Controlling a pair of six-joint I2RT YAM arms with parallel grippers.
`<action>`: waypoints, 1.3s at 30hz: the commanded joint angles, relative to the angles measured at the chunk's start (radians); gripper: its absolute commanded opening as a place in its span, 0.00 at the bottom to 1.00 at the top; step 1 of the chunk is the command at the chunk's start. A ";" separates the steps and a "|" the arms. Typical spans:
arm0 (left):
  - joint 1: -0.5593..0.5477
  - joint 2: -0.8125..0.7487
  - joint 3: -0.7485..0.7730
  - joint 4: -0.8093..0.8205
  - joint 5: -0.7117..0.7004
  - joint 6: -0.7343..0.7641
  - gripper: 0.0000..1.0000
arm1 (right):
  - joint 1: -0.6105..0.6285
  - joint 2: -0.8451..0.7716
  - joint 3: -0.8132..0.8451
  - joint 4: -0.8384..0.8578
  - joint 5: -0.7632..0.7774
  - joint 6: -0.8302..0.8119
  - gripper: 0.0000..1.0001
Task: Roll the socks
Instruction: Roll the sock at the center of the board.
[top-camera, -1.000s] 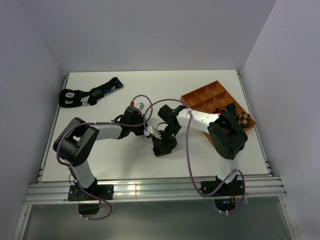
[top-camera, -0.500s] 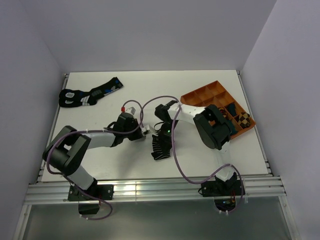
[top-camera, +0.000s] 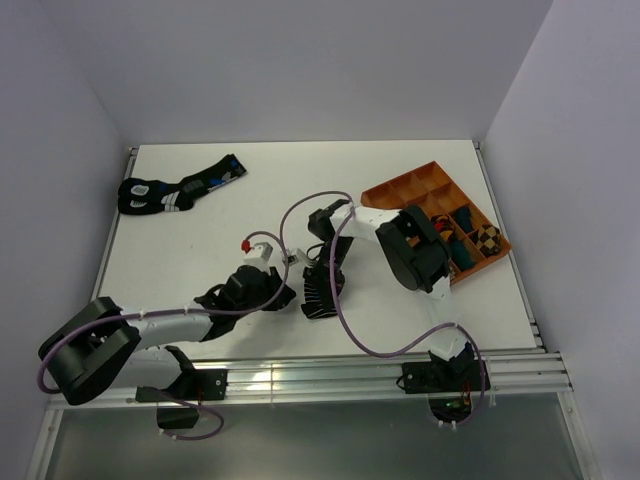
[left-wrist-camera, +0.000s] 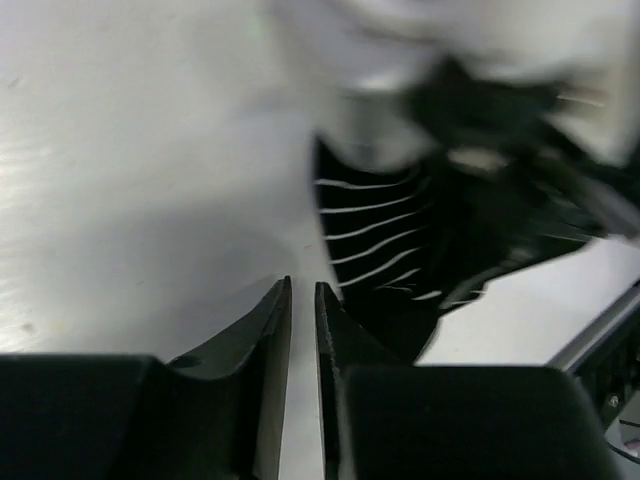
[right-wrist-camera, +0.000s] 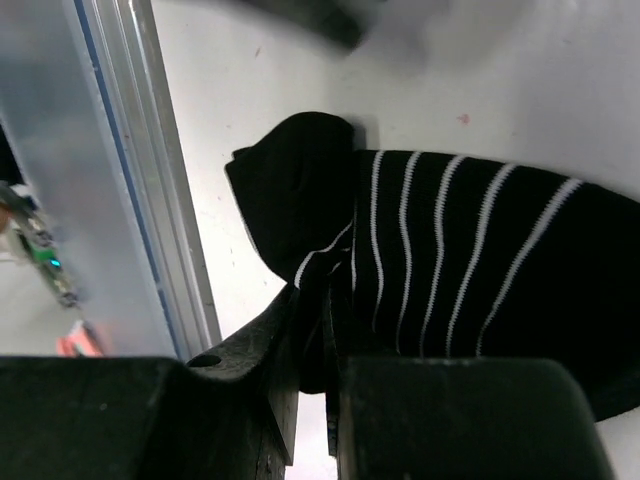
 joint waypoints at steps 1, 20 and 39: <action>-0.042 -0.044 -0.018 0.193 -0.056 0.098 0.22 | -0.014 0.041 0.052 -0.017 0.015 0.050 0.11; -0.156 0.172 -0.029 0.528 0.143 0.339 0.37 | -0.025 0.075 0.066 -0.006 0.035 0.108 0.10; -0.177 0.214 -0.021 0.444 0.075 0.352 0.39 | -0.028 0.079 0.074 -0.017 0.024 0.104 0.14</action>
